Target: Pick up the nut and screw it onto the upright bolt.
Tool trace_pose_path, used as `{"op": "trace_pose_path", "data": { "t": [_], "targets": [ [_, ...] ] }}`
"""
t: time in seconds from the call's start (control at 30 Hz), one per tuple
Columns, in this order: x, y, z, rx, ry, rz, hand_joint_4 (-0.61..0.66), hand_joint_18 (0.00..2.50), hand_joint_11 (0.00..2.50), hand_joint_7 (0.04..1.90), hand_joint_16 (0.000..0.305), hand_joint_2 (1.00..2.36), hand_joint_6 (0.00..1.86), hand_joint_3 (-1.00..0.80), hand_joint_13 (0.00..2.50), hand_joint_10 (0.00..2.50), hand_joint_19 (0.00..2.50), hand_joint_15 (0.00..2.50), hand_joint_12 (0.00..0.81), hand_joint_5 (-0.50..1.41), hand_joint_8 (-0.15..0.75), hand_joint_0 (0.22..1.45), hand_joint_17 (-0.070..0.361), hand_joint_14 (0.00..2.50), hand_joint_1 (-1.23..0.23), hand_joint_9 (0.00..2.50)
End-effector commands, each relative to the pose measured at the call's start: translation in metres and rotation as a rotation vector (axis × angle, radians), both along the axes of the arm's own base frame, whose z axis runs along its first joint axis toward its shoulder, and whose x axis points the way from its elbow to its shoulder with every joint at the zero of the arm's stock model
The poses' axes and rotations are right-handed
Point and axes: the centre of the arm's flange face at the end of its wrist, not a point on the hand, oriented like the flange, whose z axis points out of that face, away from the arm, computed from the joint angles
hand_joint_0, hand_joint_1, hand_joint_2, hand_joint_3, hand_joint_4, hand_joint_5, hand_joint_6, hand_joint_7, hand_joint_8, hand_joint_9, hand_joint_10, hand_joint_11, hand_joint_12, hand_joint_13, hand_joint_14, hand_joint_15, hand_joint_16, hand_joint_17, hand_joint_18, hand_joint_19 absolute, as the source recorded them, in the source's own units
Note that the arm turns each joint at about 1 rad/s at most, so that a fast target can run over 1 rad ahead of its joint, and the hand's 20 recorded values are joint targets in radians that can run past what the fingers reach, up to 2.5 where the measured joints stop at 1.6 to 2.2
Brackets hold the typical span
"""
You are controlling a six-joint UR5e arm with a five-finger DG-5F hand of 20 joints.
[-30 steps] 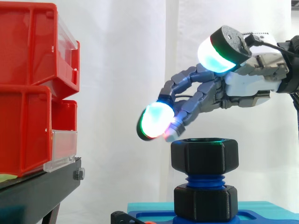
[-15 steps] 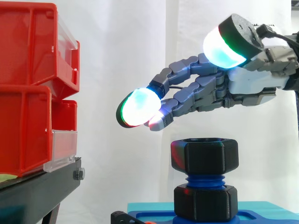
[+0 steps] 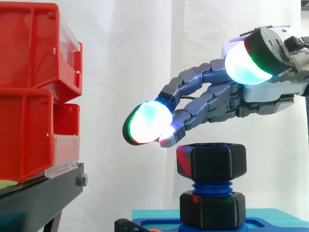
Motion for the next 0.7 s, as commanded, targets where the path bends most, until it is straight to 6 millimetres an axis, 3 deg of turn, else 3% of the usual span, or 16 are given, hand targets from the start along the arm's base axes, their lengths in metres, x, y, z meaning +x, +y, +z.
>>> {"op": "trace_pose_path", "data": {
  "t": [0.0,0.23,0.33,0.37,0.43,0.47,0.53,0.67],
  "targets": [
    [0.0002,0.0015,-0.0011,0.004,0.002,0.003,0.08,0.0,0.0,0.55,0.04,1.0,0.5,-0.5,0.0,0.0,0.0,0.0,0.285,-0.26,0.161,0.42,0.091,0.0,-0.38,0.0],
    [0.0013,0.0016,0.0011,0.005,-0.012,0.003,0.08,0.0,0.0,0.57,0.048,1.0,0.5,-0.5,0.0,0.0,0.0,0.0,0.321,-0.27,0.168,0.41,0.108,0.0,-0.33,0.0],
    [0.0014,0.0037,0.001,0.005,-0.011,0.004,0.16,0.0,0.0,0.66,0.047,1.0,0.5,-0.5,0.0,0.0,0.0,0.0,0.344,-0.23,0.24,0.4,0.106,0.0,-0.36,0.06],
    [0.0015,0.0037,0.0011,0.005,-0.012,0.004,0.2,0.0,0.0,0.7,0.04,1.0,0.5,-0.5,0.29,0.0,0.0,0.0,0.353,-0.2,0.295,0.41,0.091,0.0,-0.37,0.43],
    [0.0016,0.0047,0.0011,0.005,-0.012,0.004,0.22,0.07,0.0,0.74,0.033,1.0,0.5,-0.5,0.55,0.0,0.0,0.0,0.335,-0.19,0.295,0.42,0.074,0.0,-0.37,0.63],
    [0.0016,0.0047,0.0011,0.005,-0.012,0.004,0.23,0.23,0.0,0.76,0.03,1.0,0.5,-0.5,0.74,0.0,0.0,0.0,0.33,-0.19,0.294,0.43,0.068,0.0,-0.38,0.73],
    [0.0016,0.0047,0.0011,0.005,-0.012,0.004,0.21,0.29,0.07,0.76,0.03,1.0,0.5,-0.5,0.76,0.0,0.0,0.0,0.34,-0.2,0.284,0.44,0.067,0.0,-0.39,0.65],
    [0.0019,0.0061,0.0,0.005,-0.011,0.009,0.18,0.14,0.0,0.66,0.036,1.0,0.5,-0.5,0.48,0.0,0.0,0.0,0.341,-0.23,0.255,0.44,0.082,0.0,-0.41,0.24]
  ]
}}
